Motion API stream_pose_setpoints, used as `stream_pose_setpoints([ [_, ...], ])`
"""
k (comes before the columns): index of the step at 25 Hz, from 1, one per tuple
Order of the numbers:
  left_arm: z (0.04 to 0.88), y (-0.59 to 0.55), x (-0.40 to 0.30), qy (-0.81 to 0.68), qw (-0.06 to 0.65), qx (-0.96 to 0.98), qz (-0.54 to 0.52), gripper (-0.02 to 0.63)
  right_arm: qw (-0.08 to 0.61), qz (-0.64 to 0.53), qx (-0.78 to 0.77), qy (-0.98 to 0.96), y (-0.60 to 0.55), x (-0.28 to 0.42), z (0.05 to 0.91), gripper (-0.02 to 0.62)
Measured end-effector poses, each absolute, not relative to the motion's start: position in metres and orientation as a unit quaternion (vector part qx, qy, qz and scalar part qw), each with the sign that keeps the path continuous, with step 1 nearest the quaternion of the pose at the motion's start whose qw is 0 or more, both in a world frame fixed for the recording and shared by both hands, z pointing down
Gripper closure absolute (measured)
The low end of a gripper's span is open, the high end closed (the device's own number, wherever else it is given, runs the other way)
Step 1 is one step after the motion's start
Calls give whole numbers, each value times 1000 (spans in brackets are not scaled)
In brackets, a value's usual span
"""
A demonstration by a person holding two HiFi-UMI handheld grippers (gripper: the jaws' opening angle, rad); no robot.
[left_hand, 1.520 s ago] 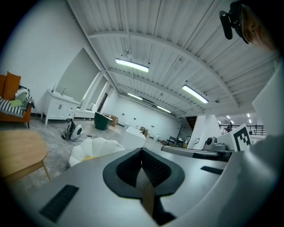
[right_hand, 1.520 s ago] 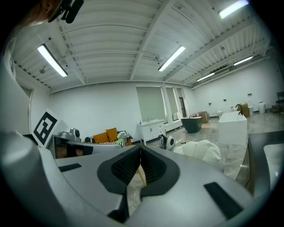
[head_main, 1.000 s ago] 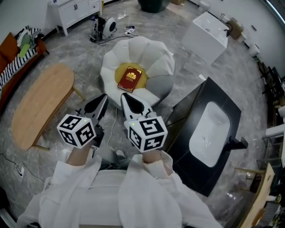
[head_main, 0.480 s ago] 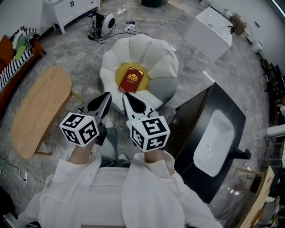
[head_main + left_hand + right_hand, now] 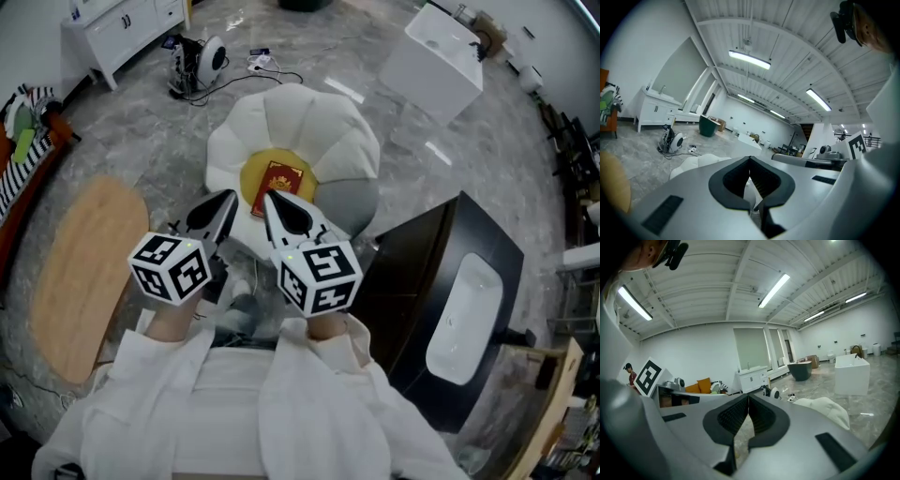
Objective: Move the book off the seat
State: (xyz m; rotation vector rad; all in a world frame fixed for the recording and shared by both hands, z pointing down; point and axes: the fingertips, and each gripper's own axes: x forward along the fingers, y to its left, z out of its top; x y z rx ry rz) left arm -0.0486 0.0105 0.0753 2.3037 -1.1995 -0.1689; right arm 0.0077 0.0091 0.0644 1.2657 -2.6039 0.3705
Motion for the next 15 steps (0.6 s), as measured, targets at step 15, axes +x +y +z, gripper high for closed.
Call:
stream_pose_setpoints([
  [15, 108, -84, -63, -392, 299, 869, -38, 600, 127, 173, 489, -846, -82, 5, 103, 583],
])
